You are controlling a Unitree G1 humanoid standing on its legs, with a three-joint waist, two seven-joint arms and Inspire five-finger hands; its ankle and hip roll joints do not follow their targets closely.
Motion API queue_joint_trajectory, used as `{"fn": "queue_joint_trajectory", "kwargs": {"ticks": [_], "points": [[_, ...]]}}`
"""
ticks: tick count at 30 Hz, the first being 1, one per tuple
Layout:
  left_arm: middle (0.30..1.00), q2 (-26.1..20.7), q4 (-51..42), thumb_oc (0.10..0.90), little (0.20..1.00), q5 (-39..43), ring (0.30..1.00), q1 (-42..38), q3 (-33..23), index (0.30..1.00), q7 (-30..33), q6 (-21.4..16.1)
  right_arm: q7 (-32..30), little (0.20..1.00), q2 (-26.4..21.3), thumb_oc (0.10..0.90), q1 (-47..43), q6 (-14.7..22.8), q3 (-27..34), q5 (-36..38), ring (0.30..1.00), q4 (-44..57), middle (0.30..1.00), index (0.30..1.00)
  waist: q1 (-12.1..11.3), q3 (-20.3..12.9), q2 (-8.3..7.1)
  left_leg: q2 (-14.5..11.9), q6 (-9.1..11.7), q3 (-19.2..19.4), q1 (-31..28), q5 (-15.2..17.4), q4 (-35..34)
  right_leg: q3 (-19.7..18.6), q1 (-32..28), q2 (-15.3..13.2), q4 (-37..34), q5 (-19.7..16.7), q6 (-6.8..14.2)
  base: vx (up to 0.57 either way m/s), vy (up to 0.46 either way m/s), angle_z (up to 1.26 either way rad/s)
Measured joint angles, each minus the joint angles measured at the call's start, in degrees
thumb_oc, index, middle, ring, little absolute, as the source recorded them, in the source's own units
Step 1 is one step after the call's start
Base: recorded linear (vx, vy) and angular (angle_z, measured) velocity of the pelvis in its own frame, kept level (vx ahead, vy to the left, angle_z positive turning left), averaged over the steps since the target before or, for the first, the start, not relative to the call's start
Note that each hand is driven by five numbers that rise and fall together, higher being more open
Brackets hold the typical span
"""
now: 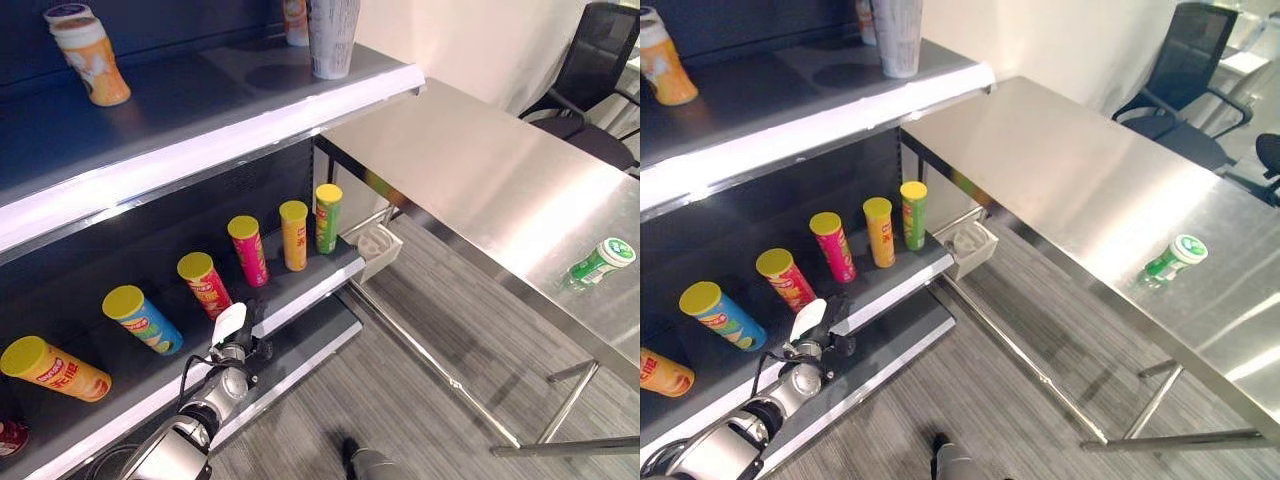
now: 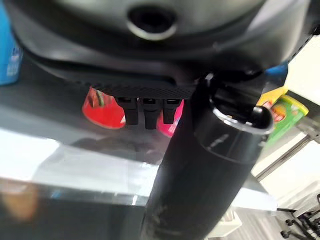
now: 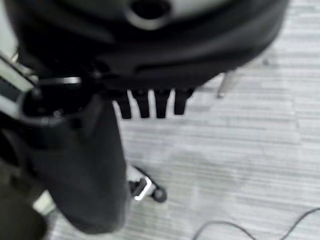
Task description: Put the goods on the table back onto the shelves and tidy them up.
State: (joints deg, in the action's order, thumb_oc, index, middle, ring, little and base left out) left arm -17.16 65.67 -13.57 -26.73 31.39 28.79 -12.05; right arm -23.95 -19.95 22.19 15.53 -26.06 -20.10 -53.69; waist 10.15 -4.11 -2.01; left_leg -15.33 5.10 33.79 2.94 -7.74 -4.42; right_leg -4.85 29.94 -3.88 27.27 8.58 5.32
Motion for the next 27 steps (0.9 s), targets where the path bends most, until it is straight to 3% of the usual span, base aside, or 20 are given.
{"fn": "queue_joint_trajectory", "kwargs": {"ticks": [3, 5, 7, 11, 13, 15, 18, 20, 21, 22, 25, 27], "points": [[0.9, -1.43, -12.2, 0.8, 0.9, -0.62, 0.9, 5.82, 3.41, 0.9, -2.21, -0.37, -0.07, 0.9, 1.1, 0.8, -0.22, -0.17, 3.34, 1.02, 0.9, -1.26, 0.9, 0.9, -0.38, -0.67, 1.07, 0.83, 0.32, -0.15, -0.24, 0.43, -0.01, -0.14, -0.47, -0.89, -0.17, -0.13, 0.44, -0.01, 0.059, 0.04], [0.9, -2.52, -26.09, 0.8, 0.9, -1.07, 0.9, 14.53, 4.96, 0.9, -6.34, -2.02, -0.23, 0.9, 2.76, 0.8, -0.31, -1.33, 7.2, 2.87, 0.9, -3.68, 0.9, 0.9, -2.47, -0.77, 2.47, 1.38, 0.33, -0.57, -1.61, 0.44, -0.13, -0.02, -2.27, -1.54, -0.45, 0.23, 0.98, -0.03, 0.057, 0.13], [0.9, -3.45, -29.8, 0.8, 0.9, -2.32, 0.9, 19.47, 6.14, 0.9, -11.03, -3.89, -0.22, 0.9, 3.23, 0.8, -1.8, -1.73, 8.74, 4.18, 0.9, -6.9, 0.9, 0.9, -4.13, -0.48, 4.13, 1.71, -0.09, -2.09, -1.94, 0.85, -0.16, 1.06, -3.52, -2.45, -0.43, 0.76, 1.38, -0.02, 0.064, 0.31], [0.9, -8.16, -29.5, 0.8, 0.9, -2.28, 0.9, 27.54, 4.56, 0.9, -17.43, -4.07, -0.05, 0.9, 4.8, 0.8, -5.72, -2.72, 10.84, 6.29, 0.9, -12.97, 0.9, 0.9, -6.01, 0.32, 6.03, 1.57, -0.13, -2.75, -2.54, 1.57, -0.14, 1.5, -4.38, -2.62, -0.32, 0.96, 1.3, -0.01, 0.066, 0.09], [0.9, -10.36, -30.16, 0.8, 0.9, -2.36, 0.9, 30.45, 2.9, 0.9, -19.15, -4.69, 0.06, 0.9, 5.45, 0.8, -6.17, -2.89, 12.37, 7.59, 0.9, -13.57, 0.9, 0.9, -5.93, 1.09, 6.03, 1.48, -0.06, -2.87, -3.04, 1.61, -0.22, 1.6, -4.99, -2.42, -0.35, 0.96, 1.3, -0.01, 0.024, -0.01], [0.9, -10.26, -27.38, 0.8, 0.9, -2.36, 0.9, 31.61, 0.97, 0.9, -19.8, -5.02, 0.15, 0.9, 5.56, 0.8, -6.02, -3.51, 13.0, 8.48, 0.9, -13.69, 0.9, 0.9, -6.28, 1.53, 5.89, 1.52, -0.06, -2.87, -3.46, 1.62, -0.22, 1.61, -5.41, -2.51, -0.38, 1.04, 1.35, -0.04, 0.035, 0.04], [0.9, -4.67, -10.06, 0.8, 0.9, -2.31, 0.9, 32.5, -7.9, 0.9, -18.86, -5.52, 1.45, 0.9, 5.99, 0.8, -8.14, -3.86, 13.61, 11.57, 0.9, -16.09, 0.9, 0.9, -6.29, 1.53, 5.9, 1.45, -0.06, -3.19, -3.76, 1.61, -0.44, 2.12, -6.06, -2.55, -0.69, 1.21, 1.41, -0.04, 0.046, 0.05], [0.9, -3.16, -3.64, 0.8, 0.9, -2.35, 0.9, 31.27, -8.55, 0.9, -18.5, -3.29, 1.81, 0.9, 6.1, 0.8, -8.21, -3.87, 13.56, 12.21, 0.9, -16.38, 0.9, 0.9, -6.1, 1.41, 5.73, 1.43, -0.08, -3.36, -3.85, 1.59, -0.34, 2.21, -6.26, -2.56, -0.69, 1.36, 1.38, -0.04, 0.09, 0.04], [0.9, 0.97, 9.57, 0.8, 0.9, -2.24, 0.9, 29.68, -12.44, 0.9, -17.84, -2.65, 2.9, 0.9, 6.14, 0.8, -9.36, -3.9, 13.63, 14.1, 0.9, -17.78, 0.9, 0.9, -5.88, 0.94, 5.97, 1.45, -0.08, -3.34, -4.21, 1.58, -0.33, 2.34, -6.93, -2.55, -1.4, 1.22, 1.37, -0.02, 0.081, -0.01], [0.9, 2.35, 12.74, 0.8, 0.9, -1.98, 0.9, 30.82, -14.14, 0.9, -17.91, -0.15, 3.77, 0.9, 6.54, 0.8, -9.21, -3.9, 13.72, 15.44, 0.9, -18.01, 0.9, 0.9, -5.93, 0.56, 5.12, 1.59, -0.35, -3.2, -4.39, 1.8, -0.22, 2.14, -7.15, -2.63, -1.51, 1.38, 1.48, -0.01, 0.058, -0.01], [0.9, 2.69, 13.03, 0.8, 0.9, -0.61, 0.9, 30.8, -15.8, 0.9, -17.17, 1.22, 5.07, 0.9, 7.27, 0.8, -8.97, -4.37, 14.82, 17.3, 0.9, -18.17, 0.9, 0.9, -5.78, -0.45, 3.43, 2.14, -1.33, -2.85, -4.81, 2.55, -0.15, 1.42, -7.27, -2.85, -1.78, 1.37, 1.6, 0.0, 0.064, -0.08], [0.9, 3.45, 13.26, 0.8, 0.9, -0.69, 0.9, 30.64, -15.67, 0.9, -16.81, 2.44, 5.11, 0.9, 7.5, 0.8, -8.74, -4.37, 15.86, 18.41, 0.9, -19.02, 0.9, 0.9, -4.37, -1.07, 3.32, 2.37, -1.27, -2.78, -6.38, 2.7, -0.05, 1.2, -9.11, -2.93, -3.06, 0.77, 1.63, 0.0, 0.051, -0.14]]}}
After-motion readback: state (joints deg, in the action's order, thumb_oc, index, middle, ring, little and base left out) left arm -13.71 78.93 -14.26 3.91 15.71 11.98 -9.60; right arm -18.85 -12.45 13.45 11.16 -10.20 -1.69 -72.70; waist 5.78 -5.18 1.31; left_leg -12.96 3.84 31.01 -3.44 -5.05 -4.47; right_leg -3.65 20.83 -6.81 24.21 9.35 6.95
